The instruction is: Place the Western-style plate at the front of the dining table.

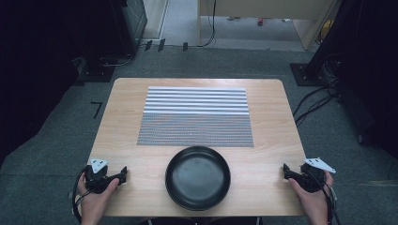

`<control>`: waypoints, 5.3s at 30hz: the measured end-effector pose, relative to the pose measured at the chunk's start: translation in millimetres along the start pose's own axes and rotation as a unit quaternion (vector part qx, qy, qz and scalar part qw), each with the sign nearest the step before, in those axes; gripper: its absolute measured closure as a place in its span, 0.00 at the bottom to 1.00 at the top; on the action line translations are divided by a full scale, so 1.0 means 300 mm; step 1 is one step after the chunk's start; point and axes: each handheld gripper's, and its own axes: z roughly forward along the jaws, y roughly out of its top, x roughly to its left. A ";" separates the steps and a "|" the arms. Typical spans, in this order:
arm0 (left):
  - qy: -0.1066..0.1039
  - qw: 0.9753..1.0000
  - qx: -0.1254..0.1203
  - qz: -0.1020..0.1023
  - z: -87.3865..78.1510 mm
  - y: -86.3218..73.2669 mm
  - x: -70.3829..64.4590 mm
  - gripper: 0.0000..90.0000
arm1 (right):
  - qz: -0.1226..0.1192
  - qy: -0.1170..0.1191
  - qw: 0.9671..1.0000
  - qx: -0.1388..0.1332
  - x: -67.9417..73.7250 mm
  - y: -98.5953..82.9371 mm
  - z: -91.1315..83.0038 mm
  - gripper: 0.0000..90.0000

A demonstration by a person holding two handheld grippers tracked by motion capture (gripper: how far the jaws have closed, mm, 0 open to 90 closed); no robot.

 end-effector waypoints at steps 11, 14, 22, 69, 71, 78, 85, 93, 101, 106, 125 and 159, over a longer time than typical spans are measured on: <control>-0.006 1.000 -0.009 -0.023 -0.013 0.000 0.015 0.15 | 0.022 -0.003 1.000 -0.001 -0.002 0.005 -0.002 0.17; -0.005 1.000 -0.012 -0.023 -0.016 0.005 0.009 0.15 | 0.042 -0.006 0.999 -0.016 -0.013 0.011 -0.024 0.17; -0.023 0.999 -0.026 -0.003 -0.038 0.043 -0.055 0.15 | 0.041 0.003 0.999 -0.031 0.013 0.041 -0.064 0.19; -0.151 0.986 -0.062 -0.023 -0.011 0.256 -0.299 0.15 | 0.056 0.152 0.985 -0.063 0.440 0.259 -0.029 0.42; -0.161 0.985 -0.061 -0.023 -0.020 0.255 -0.305 0.15 | 0.042 0.162 0.984 -0.062 0.459 0.255 -0.033 0.46; -0.189 0.981 -0.048 -0.013 -0.032 0.240 -0.333 0.17 | 0.028 0.216 0.975 -0.050 0.499 0.239 -0.047 0.63; -0.220 0.975 -0.027 0.001 -0.023 0.212 -0.377 0.36 | 0.009 0.233 0.972 -0.014 0.546 0.209 -0.046 0.69; -0.241 0.971 -0.005 0.004 -0.016 0.206 -0.379 0.50 | 0.021 0.265 0.964 0.017 0.559 0.188 -0.045 0.81; -0.256 0.966 0.014 0.025 -0.014 0.197 -0.392 0.66 | 0.028 0.279 0.958 0.067 0.572 0.177 -0.039 0.89; -0.264 0.963 0.029 0.041 -0.011 0.193 -0.403 0.70 | 0.028 0.275 0.957 0.089 0.578 0.166 -0.038 0.87; -0.269 0.959 0.060 0.060 0.010 0.181 -0.422 0.78 | 0.045 0.277 0.955 0.100 0.585 0.163 -0.064 1.00; -0.296 0.950 0.087 0.057 0.015 0.185 -0.398 0.75 | 0.065 0.320 0.930 0.168 0.558 0.162 -0.041 0.92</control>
